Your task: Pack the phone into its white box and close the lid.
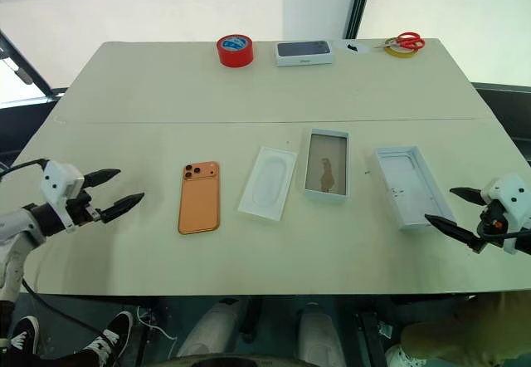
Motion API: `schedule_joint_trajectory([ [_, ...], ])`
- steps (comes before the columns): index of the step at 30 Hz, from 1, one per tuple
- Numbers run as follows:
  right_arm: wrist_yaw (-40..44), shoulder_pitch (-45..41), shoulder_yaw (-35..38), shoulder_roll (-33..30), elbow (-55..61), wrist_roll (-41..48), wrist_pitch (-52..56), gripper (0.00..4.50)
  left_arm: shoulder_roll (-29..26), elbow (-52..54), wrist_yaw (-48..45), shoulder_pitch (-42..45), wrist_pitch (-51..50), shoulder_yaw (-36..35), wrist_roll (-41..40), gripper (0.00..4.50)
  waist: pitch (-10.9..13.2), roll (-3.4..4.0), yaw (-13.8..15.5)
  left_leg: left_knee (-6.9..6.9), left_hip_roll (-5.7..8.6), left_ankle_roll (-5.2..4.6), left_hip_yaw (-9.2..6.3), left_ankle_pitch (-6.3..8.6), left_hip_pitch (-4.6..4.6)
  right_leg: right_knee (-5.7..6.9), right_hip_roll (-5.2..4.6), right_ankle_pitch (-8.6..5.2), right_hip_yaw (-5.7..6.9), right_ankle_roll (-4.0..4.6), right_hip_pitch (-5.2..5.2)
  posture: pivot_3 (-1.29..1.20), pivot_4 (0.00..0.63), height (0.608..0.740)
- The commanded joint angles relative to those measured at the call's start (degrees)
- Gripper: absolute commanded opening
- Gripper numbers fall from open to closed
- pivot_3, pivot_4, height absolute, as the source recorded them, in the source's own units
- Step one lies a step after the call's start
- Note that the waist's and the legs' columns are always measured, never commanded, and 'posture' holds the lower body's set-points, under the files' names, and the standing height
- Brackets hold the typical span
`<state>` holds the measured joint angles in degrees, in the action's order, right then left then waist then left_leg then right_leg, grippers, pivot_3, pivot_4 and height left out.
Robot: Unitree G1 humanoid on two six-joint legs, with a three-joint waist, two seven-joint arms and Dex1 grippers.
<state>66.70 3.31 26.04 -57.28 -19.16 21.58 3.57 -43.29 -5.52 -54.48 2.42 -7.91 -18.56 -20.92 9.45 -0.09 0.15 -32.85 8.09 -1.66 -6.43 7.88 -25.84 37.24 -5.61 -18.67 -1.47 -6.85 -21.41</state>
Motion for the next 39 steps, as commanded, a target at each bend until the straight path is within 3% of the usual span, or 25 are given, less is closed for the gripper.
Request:
schedule_joint_trajectory([
  [1,-0.2,-1.5,0.5,-0.2,2.9,0.7,0.0,4.45,-0.1,2.5,3.0,1.7,-0.3,0.9,1.8,4.44,0.0,0.01,0.0,0.0,0.0,0.0,0.0,0.0,0.0,0.0,0.0,0.0,0.0,0.0,0.0,0.0,0.15,0.74],
  [7,-0.7,-6.4,-3.7,0.4,8.5,0.4,1.7,4.45,1.3,7.1,6.3,6.1,-7.1,5.3,1.4,4.44,0.0,0.01,0.1,0.0,0.0,0.0,0.0,0.0,0.01,0.03,0.01,0.01,0.01,-0.01,0.0,0.0,0.15,0.74],
  [10,-1.6,-10.9,-9.0,2.1,14.2,0.0,3.3,4.45,3.7,8.5,6.5,11.7,-16.1,9.7,-1.2,4.44,0.0,0.01,0.1,0.0,0.0,0.0,-0.01,0.0,0.01,0.05,0.02,0.01,0.02,-0.02,-0.01,0.0,0.15,0.74],
  [15,-1.4,-17.6,-18.2,4.1,18.2,-4.5,2.0,4.45,12.5,10.4,11.5,20.2,-31.2,16.9,-4.4,4.44,0.0,-0.03,0.6,-0.07,0.03,0.0,-0.03,-0.01,-0.02,0.03,0.04,0.04,0.06,-0.07,-0.02,0.0,0.15,0.74],
  [20,-1.6,-20.5,-21.4,5.7,20.7,-4.6,3.1,4.45,19.7,10.5,16.3,24.9,-39.4,19.3,-5.8,4.44,0.1,-0.14,0.6,-0.17,0.07,0.0,-0.07,-0.02,-0.12,0.03,0.03,0.17,0.13,-0.31,-0.03,0.0,0.15,0.74],
  [24,-2.2,-22.7,-22.9,7.0,23.2,-4.1,5.1,4.45,27.0,8.7,19.5,28.6,-51.9,16.9,-12.9,4.44,0.1,-0.15,0.6,-0.26,0.06,0.0,-0.1,-0.03,-0.11,0.11,0.05,0.18,0.16,-0.32,-0.01,0.0,0.15,0.74],
  [30,-2.7,-22.5,-23.1,7.5,23.4,-4.6,5.5,4.45,28.6,6.1,22.3,31.8,-57.5,19.0,-12.1,4.44,0.1,-0.19,0.5,-0.35,0.06,0.03,-0.17,-0.05,-0.09,0.21,0.07,0.19,0.24,-0.33,0.04,0.0,0.15,0.74],
  [39,-3.7,-20.5,-21.5,7.2,24.4,-4.0,6.2,4.45,28.7,8.5,25.0,31.2,-54.7,17.2,-11.8,4.44,0.1,-0.19,0.6,-0.38,0.08,0.04,-0.17,-0.06,-0.09,0.22,0.06,0.19,0.24,-0.33,0.04,0.0,0.15,0.74],
])
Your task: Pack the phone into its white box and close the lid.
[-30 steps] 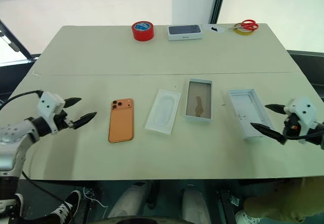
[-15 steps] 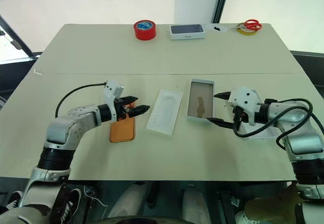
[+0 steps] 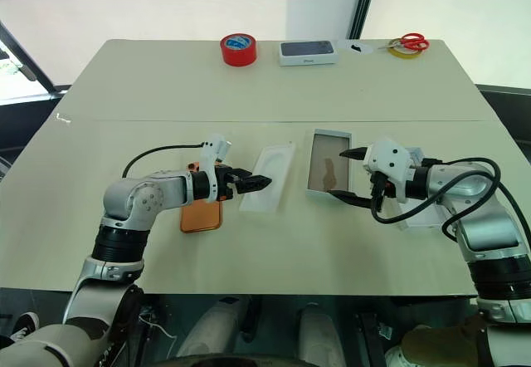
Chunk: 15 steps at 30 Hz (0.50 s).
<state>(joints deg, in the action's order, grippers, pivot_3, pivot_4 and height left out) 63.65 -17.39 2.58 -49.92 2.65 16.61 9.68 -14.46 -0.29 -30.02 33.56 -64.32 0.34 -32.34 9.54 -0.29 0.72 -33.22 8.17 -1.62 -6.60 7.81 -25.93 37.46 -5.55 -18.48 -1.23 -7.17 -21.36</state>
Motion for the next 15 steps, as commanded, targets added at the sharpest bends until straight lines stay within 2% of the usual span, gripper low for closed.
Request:
schedule_joint_trajectory([
  [1,-0.8,0.2,1.8,0.0,2.6,0.9,0.1,4.45,0.5,3.1,1.6,0.2,1.1,-3.1,-1.2,4.44,0.0,0.0,0.0,0.0,0.0,0.0,0.0,0.0,0.0,0.0,0.0,0.0,0.0,0.0,0.0,0.0,0.15,0.74],
  [6,-1.0,-0.1,1.4,0.4,2.3,0.9,-0.1,4.45,0.4,2.9,3.2,-0.2,-1.0,-4.5,-1.8,4.44,0.0,0.0,0.0,-0.01,0.0,0.0,0.0,0.0,0.02,0.0,0.0,0.0,-0.01,0.01,0.02,0.0,0.15,0.74],
  [10,-1.1,-0.9,1.0,0.6,1.8,0.7,-0.3,4.45,4.3,-0.5,4.6,0.1,-6.7,-7.5,-5.2,4.44,0.0,0.0,0.1,-0.01,0.0,0.0,0.0,0.0,0.02,0.0,0.01,0.0,0.0,0.0,0.02,0.0,0.15,0.74],
  [15,-1.2,-1.0,1.1,1.0,2.3,0.7,0.0,4.45,7.0,-4.0,5.8,1.9,-8.3,-11.3,-7.0,4.44,0.0,-0.02,0.0,-0.06,0.01,0.0,-0.01,0.0,0.02,0.01,0.0,0.01,0.04,-0.01,0.04,0.0,0.15,0.74],
])
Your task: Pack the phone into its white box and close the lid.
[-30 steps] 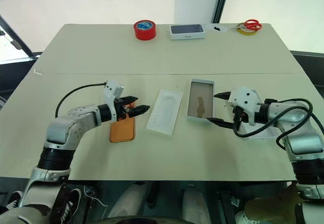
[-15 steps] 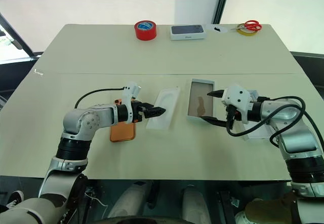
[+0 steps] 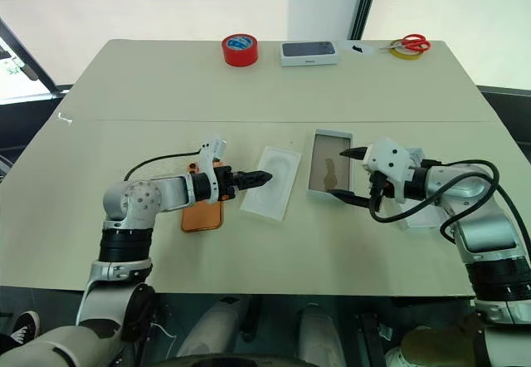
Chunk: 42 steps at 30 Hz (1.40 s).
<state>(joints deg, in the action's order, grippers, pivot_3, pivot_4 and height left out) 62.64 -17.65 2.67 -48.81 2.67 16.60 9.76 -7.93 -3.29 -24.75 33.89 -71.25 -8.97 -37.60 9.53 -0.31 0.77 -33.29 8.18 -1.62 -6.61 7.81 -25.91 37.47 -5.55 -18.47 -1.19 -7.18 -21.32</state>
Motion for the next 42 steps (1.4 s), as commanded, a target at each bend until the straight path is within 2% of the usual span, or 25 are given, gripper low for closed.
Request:
schedule_joint_trajectory([
  [1,-0.3,-0.7,1.2,-0.2,2.4,0.7,0.0,4.45,0.4,-1.5,0.4,1.7,-1.6,-2.0,-1.8,4.44,0.0,0.0,0.0,0.0,0.0,0.0,0.0,0.0,0.0,0.01,0.0,0.0,0.0,-0.01,0.0,0.0,0.15,0.74],
  [4,-0.4,-0.2,1.4,-0.3,2.5,0.7,-0.1,4.45,0.4,-3.0,-0.9,1.4,-1.7,-1.1,-1.8,4.44,0.0,0.0,0.0,0.0,0.0,0.01,0.01,-0.01,0.0,0.01,0.0,0.01,-0.01,-0.02,0.0,0.0,0.15,0.74],
  [7,-0.7,-0.1,1.4,-0.3,2.8,0.6,-0.1,4.5,-0.1,-4.7,-1.2,-0.1,0.4,1.9,0.6,3.61,0.0,0.0,0.0,-0.01,0.0,0.01,0.01,-0.01,0.01,0.01,0.0,0.01,-0.01,-0.02,0.01,0.0,0.15,0.74],
  [12,-0.9,0.3,1.5,-0.4,3.5,0.5,-0.1,4.5,1.2,-5.0,-0.1,-0.5,0.8,0.5,0.1,0.99,0.0,0.0,0.0,-0.01,0.01,0.01,0.01,0.0,0.01,0.01,0.0,0.01,-0.01,-0.02,0.01,0.0,0.15,0.74],
  [14,-0.9,0.7,1.0,-0.4,3.8,0.2,-0.3,4.5,1.3,-5.3,0.5,-0.3,1.2,0.2,0.5,0.08,-0.1,0.0,0.1,-0.01,0.01,0.01,0.01,0.0,0.05,0.01,-0.01,0.01,-0.01,-0.02,0.06,0.0,0.15,0.74],
  [23,-1.1,0.8,-4.4,2.0,2.2,-4.7,-4.8,4.5,0.8,-4.3,2.7,-1.0,2.2,-2.9,-0.6,0.03,-0.1,-0.03,-0.6,0.06,-0.01,0.02,0.01,0.0,0.19,0.03,0.01,0.01,-0.04,-0.02,0.1,0.0,0.15,0.74],
  [33,2.4,-4.2,-10.2,4.2,-7.5,-8.4,-6.3,4.5,5.5,-0.5,12.5,1.9,0.7,-14.9,-7.7,0.03,-0.1,-0.1,-0.1,0.03,-0.01,0.03,0.01,-0.01,0.17,0.04,0.02,0.02,-0.02,-0.04,0.1,0.0,0.15,0.74],
  [34,2.8,-4.8,-11.1,4.2,-8.8,-9.2,-5.3,3.96,5.7,0.1,13.1,2.1,0.9,-15.2,-7.9,0.0,-0.1,-0.1,-0.1,0.03,-0.01,0.03,0.01,-0.01,0.17,0.04,0.02,0.02,-0.02,-0.05,0.1,0.0,0.15,0.74],
  [35,3.1,-5.6,-12.1,4.2,-10.0,-10.0,-3.8,3.77,5.6,0.9,13.4,2.1,1.1,-15.0,-8.0,0.0,0.0,-0.11,0.0,0.02,0.0,0.03,0.01,-0.02,0.17,0.05,0.02,0.03,-0.02,-0.05,0.1,0.0,0.15,0.74],
  [38,3.8,-8.0,-13.0,4.8,-11.6,-9.6,0.6,2.13,5.4,2.9,13.5,1.5,2.1,-14.0,-8.1,0.0,0.0,-0.11,-0.1,-0.01,0.03,0.04,0.02,-0.02,0.16,0.06,0.02,0.04,-0.02,-0.07,0.12,0.0,0.15,0.74],
  [42,5.5,-9.3,-12.7,5.1,-10.7,-8.3,1.3,0.04,6.2,4.7,14.5,1.7,3.5,-15.0,-9.1,0.0,0.0,-0.11,-0.1,-0.02,0.03,0.04,0.02,-0.02,0.17,0.08,0.03,0.05,-0.02,-0.09,0.11,0.0,0.15,0.74],
])
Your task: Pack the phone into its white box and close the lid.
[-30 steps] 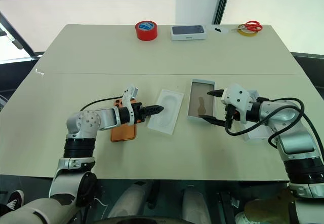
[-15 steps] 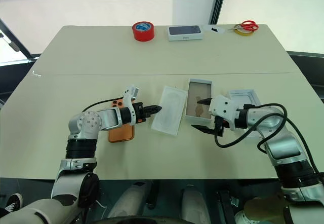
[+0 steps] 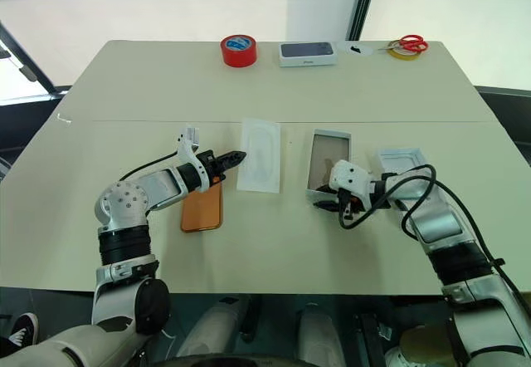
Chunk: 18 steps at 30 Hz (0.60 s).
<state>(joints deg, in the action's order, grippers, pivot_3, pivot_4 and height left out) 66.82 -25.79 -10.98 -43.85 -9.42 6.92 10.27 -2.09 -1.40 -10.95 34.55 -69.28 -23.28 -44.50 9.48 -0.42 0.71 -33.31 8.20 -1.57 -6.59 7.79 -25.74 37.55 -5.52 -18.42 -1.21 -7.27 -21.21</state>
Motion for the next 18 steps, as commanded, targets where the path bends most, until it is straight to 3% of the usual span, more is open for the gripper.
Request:
schedule_joint_trajectory([
  [1,1.7,-1.4,1.3,0.5,2.0,2.4,1.8,0.04,0.7,3.1,0.8,1.2,1.9,-1.1,-2.7,0.0,0.0,0.0,0.0,0.01,0.0,0.0,0.0,0.0,0.0,0.0,0.0,0.0,0.0,0.0,0.0,0.0,0.15,0.74],
  [9,-0.7,-1.7,-2.1,6.4,6.2,0.4,0.6,0.04,4.5,1.4,5.6,4.2,3.1,-6.7,-10.6,0.0,0.0,-0.03,0.0,0.01,-0.01,0.0,-0.02,0.0,-0.01,0.01,0.0,0.0,0.01,-0.01,-0.02,0.0,0.15,0.74],
  [16,-1.8,-2.5,-2.9,9.9,7.9,1.4,3.2,0.04,4.7,1.7,6.1,2.7,4.4,-3.1,-10.8,0.0,0.0,-0.04,0.0,0.01,0.0,0.02,-0.01,-0.01,-0.01,0.02,0.02,0.01,0.0,-0.03,-0.01,0.0,0.15,0.74],
  [18,-0.8,-2.1,-2.3,9.1,8.7,2.8,4.7,0.62,4.4,2.5,5.5,1.4,4.3,-1.4,-10.4,0.0,0.0,-0.04,0.0,0.0,0.01,0.02,-0.01,-0.01,0.0,0.03,0.02,0.01,0.0,-0.02,-0.01,0.0,0.15,0.74],
])
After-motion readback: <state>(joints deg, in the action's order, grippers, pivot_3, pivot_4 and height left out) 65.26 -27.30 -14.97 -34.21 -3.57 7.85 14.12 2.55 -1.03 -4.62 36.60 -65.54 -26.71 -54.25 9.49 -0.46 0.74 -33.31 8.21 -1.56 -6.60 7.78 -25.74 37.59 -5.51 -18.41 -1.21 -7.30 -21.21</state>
